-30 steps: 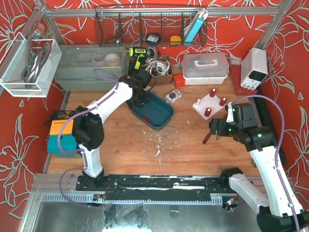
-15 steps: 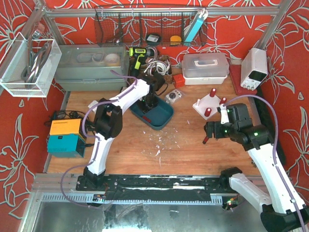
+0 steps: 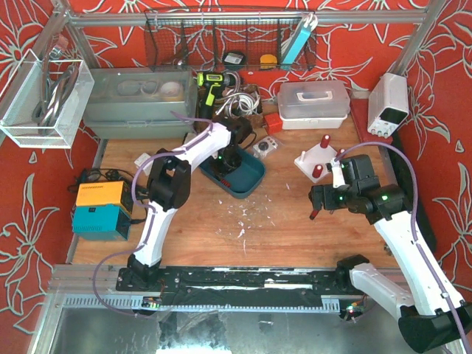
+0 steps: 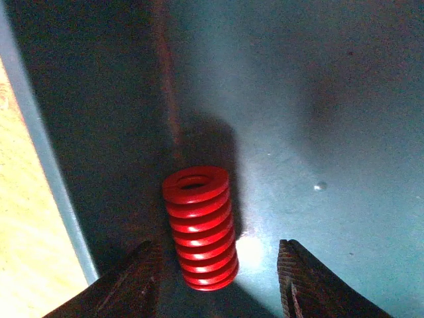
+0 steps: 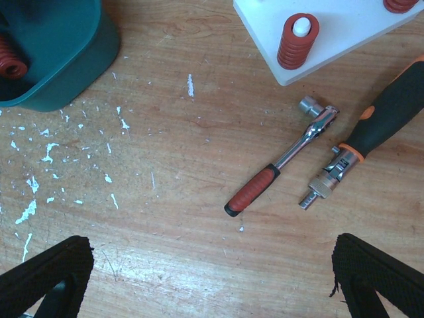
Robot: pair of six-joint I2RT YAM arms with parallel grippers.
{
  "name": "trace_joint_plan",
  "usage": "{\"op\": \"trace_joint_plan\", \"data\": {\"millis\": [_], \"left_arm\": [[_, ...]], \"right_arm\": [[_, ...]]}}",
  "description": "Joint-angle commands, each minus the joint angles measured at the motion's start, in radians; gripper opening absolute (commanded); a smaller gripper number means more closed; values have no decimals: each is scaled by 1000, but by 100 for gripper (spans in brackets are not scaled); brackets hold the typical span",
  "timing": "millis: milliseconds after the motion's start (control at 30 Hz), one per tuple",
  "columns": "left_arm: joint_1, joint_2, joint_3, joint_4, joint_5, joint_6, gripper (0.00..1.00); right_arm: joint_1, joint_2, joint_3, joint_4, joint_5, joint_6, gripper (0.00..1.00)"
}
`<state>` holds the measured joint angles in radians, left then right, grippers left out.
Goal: Install the large spring
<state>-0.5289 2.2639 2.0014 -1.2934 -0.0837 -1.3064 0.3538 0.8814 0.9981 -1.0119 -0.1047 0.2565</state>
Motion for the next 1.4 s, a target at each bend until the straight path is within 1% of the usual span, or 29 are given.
{"op": "trace_joint_plan", "data": {"millis": [0, 233, 367, 500, 567, 633, 800, 933, 1000, 1033, 1133, 1367], "left_arm": [[4, 48, 49, -29, 0, -21, 51], [0, 69, -10, 77, 15, -37, 51], [-9, 60, -44, 107, -18, -60, 52], [-10, 48, -106, 198, -34, -75, 52], [-8, 49, -103, 229, -42, -72, 52], [-8, 57, -55, 234, -56, -52, 52], [3, 61, 85, 195, -99, -18, 54], [10, 67, 154, 28, -95, -70, 57], [7, 62, 150, -36, -75, -87, 57], [5, 53, 131, -42, -60, -89, 57], [-5, 20, 81, -42, -36, -104, 59], [-13, 8, 14, -43, 6, -103, 63]], "right_arm": [[7, -10, 11, -1, 24, -11, 99], [5, -6, 12, -2, 36, -7, 99], [5, -9, 19, -5, 48, -4, 99], [5, -14, 23, -15, 57, 0, 99], [4, -17, 30, -26, 62, 3, 99], [5, -18, 38, -36, 65, 4, 99], [5, -35, 35, -39, 63, 19, 99], [5, -39, 30, -34, 59, 27, 99], [5, -39, 27, -30, 57, 30, 99], [5, -40, 27, -30, 57, 31, 99], [5, -41, 23, -25, 53, 30, 99], [5, -37, 22, -24, 51, 23, 99]]}}
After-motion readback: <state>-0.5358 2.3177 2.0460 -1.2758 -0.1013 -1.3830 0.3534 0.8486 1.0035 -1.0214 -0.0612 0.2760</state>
